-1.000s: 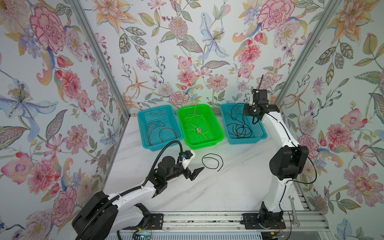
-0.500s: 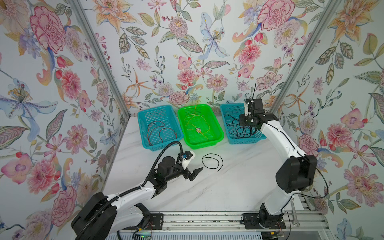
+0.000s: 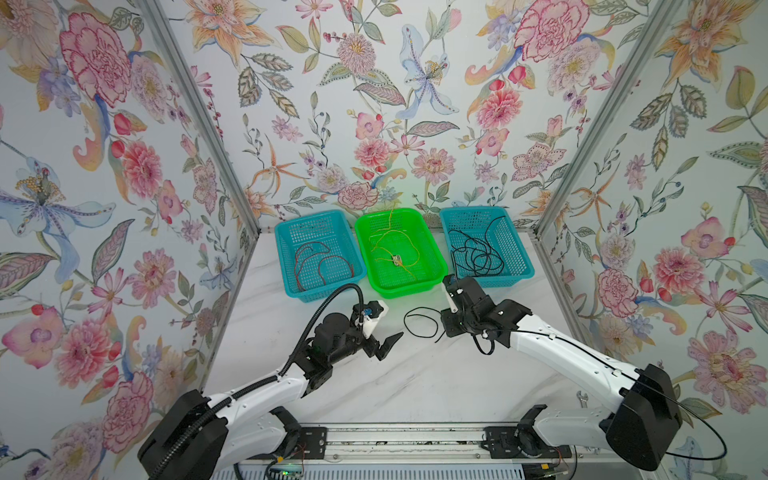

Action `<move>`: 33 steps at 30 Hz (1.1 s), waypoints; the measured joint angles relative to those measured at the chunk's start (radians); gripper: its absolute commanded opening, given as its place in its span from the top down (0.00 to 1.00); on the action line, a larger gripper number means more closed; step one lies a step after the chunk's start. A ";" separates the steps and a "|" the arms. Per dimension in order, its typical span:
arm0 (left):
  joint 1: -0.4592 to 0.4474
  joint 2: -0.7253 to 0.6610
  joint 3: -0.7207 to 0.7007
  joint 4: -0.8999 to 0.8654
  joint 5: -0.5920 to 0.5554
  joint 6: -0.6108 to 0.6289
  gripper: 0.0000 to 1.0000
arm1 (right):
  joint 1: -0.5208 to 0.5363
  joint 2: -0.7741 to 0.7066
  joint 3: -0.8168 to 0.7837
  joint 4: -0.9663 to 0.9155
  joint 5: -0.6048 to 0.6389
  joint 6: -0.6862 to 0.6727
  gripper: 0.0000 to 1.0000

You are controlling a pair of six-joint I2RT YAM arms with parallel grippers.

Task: Untangle and sort cables by color
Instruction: Pick up the cable from the center of the table.

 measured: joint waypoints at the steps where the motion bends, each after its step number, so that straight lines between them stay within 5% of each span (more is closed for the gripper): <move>1: 0.000 0.000 0.000 0.001 -0.001 -0.001 0.01 | -0.010 0.006 -0.024 0.010 -0.002 0.014 0.60; 9: 0.000 -0.019 0.000 0.001 -0.003 -0.004 0.01 | -0.140 0.060 -0.114 0.164 -0.076 0.077 0.63; 28: 0.000 -0.044 -0.001 -0.001 -0.010 0.000 0.01 | -0.145 0.328 -0.096 0.319 -0.114 0.096 0.72; 33: 0.000 -0.039 -0.001 -0.001 -0.010 0.006 0.01 | -0.138 0.352 -0.079 0.325 -0.103 0.095 0.81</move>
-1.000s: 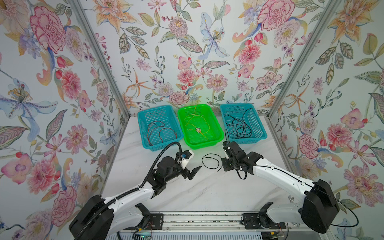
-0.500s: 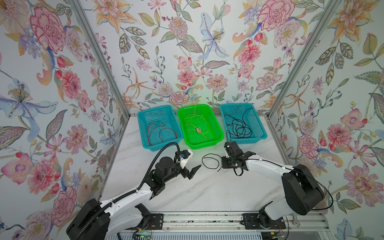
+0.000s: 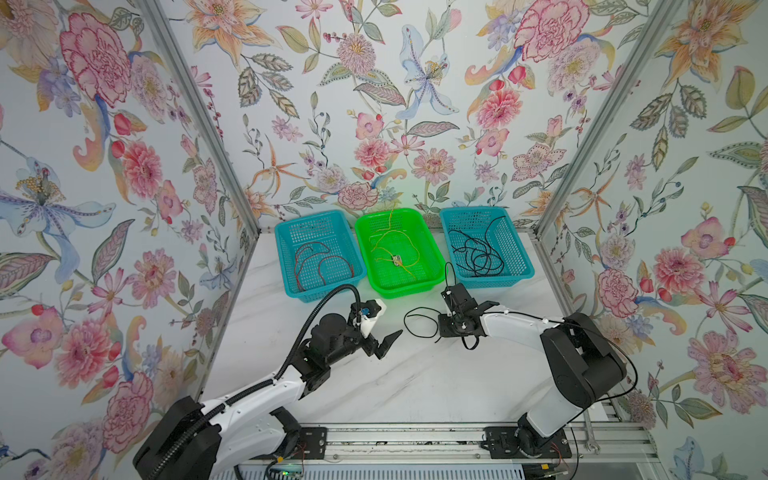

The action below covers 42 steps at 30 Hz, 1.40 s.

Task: Untangle and sort cables by color
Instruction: Pick up the cable from the center of the table, then pass the cable.

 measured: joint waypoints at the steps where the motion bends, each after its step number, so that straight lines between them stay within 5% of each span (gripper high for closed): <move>1: 0.000 0.001 0.000 0.000 0.000 0.001 0.01 | 0.003 0.004 0.003 0.000 0.007 0.001 0.82; 12: 0.000 0.015 0.000 0.002 0.001 0.005 0.01 | 0.040 0.009 0.002 0.007 0.065 0.004 1.00; 29: 0.003 0.236 0.077 0.074 0.070 0.001 0.01 | 0.109 -0.328 0.108 -0.218 0.037 -0.061 1.00; 42: 0.003 0.454 0.304 0.080 0.150 0.068 0.01 | 0.208 -0.362 0.169 -0.318 -0.031 -0.115 1.00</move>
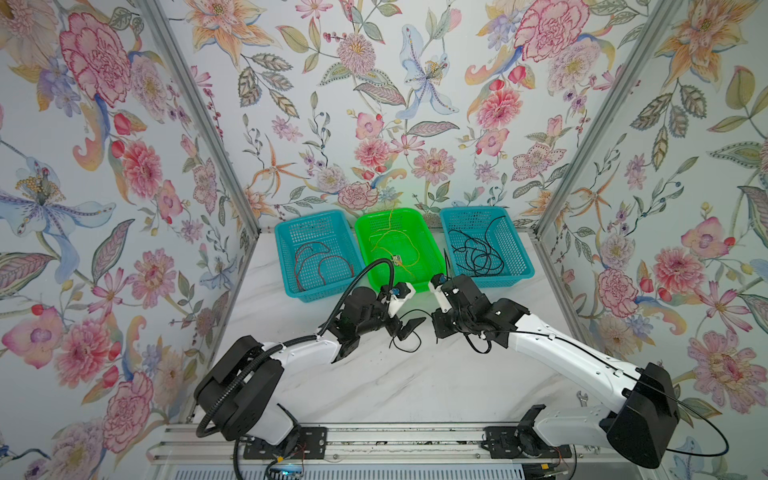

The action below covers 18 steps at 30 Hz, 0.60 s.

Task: Untangle and sort cables by color
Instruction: Pass the cable.

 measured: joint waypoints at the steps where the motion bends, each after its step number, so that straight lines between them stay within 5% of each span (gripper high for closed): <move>1: 0.000 0.009 0.005 -0.005 0.002 0.006 0.02 | 0.003 -0.001 0.000 -0.003 -0.005 0.000 1.00; 7: 0.000 0.069 0.032 -0.025 0.033 0.031 0.05 | 0.005 -0.017 0.017 -0.012 -0.024 -0.014 1.00; 13: 0.000 0.072 0.036 -0.050 0.070 0.057 0.41 | 0.005 -0.035 0.032 -0.019 -0.034 -0.026 1.00; 18: 0.000 0.074 0.053 -0.070 0.093 0.066 0.56 | 0.005 -0.037 0.032 -0.021 -0.041 -0.026 1.00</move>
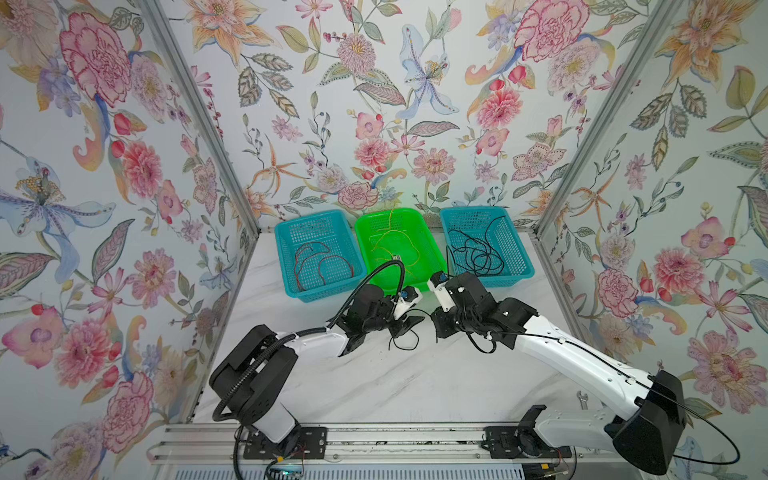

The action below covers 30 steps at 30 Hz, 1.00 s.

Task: Untangle and sort cables by color
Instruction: Pass the cable.

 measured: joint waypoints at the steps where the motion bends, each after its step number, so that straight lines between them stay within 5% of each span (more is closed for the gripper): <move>1: 0.000 0.000 0.005 -0.005 0.004 0.000 0.59 | 0.000 0.000 0.000 0.000 0.000 0.000 1.00; 6: 0.000 0.000 0.018 -0.018 0.029 -0.001 0.69 | 0.000 0.000 0.000 0.000 0.000 0.000 1.00; 11: 0.000 0.000 0.022 -0.036 0.072 -0.011 1.00 | -0.001 0.000 0.000 0.000 0.000 -0.008 1.00; 13: 0.000 0.000 0.023 -0.042 0.090 -0.021 1.00 | -0.001 0.000 0.002 -0.003 0.000 -0.009 0.94; 16: 0.000 0.000 0.023 -0.042 0.111 -0.033 1.00 | -0.004 -0.001 0.005 -0.006 0.000 -0.019 0.68; 18: 0.000 -0.001 0.023 -0.042 0.118 -0.046 1.00 | -0.006 -0.011 0.003 0.001 -0.003 -0.024 0.62; 24: 0.013 -0.059 0.023 0.017 0.146 -0.152 1.00 | -0.015 -0.117 -0.154 0.202 -0.125 -0.027 0.57; 30: 0.073 -0.156 0.008 0.194 0.191 -0.324 1.00 | 0.083 -0.097 -0.300 0.422 -0.227 -0.055 0.54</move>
